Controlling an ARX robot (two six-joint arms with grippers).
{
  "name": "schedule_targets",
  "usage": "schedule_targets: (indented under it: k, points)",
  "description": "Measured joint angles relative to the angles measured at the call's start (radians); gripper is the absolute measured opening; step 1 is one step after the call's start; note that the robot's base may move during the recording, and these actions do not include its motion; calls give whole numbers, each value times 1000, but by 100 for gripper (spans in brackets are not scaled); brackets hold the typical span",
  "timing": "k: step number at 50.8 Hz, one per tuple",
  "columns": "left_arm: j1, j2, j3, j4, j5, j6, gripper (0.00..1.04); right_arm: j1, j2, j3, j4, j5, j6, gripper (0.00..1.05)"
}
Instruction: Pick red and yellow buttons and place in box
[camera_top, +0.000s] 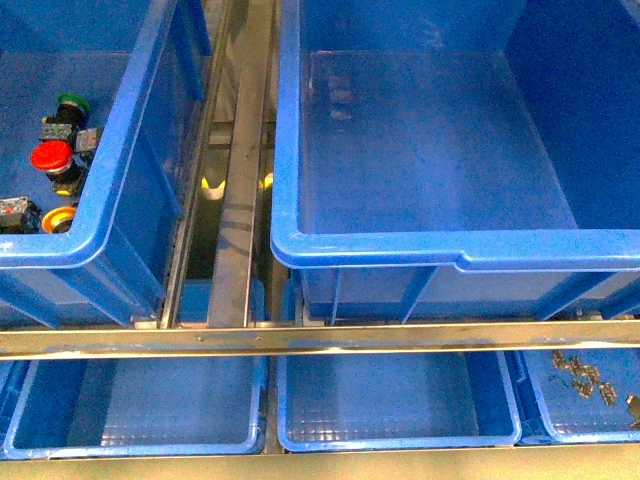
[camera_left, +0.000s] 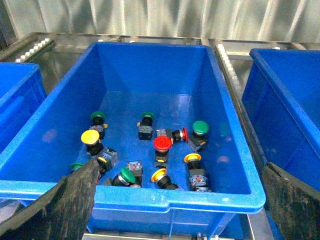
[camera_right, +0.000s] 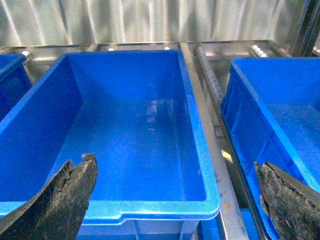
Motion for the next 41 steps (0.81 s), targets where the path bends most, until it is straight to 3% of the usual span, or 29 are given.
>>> schedule_targets:
  k: [41]
  points:
    - [0,0,0,0,0,0,97,0,0,0,0,0,0,99]
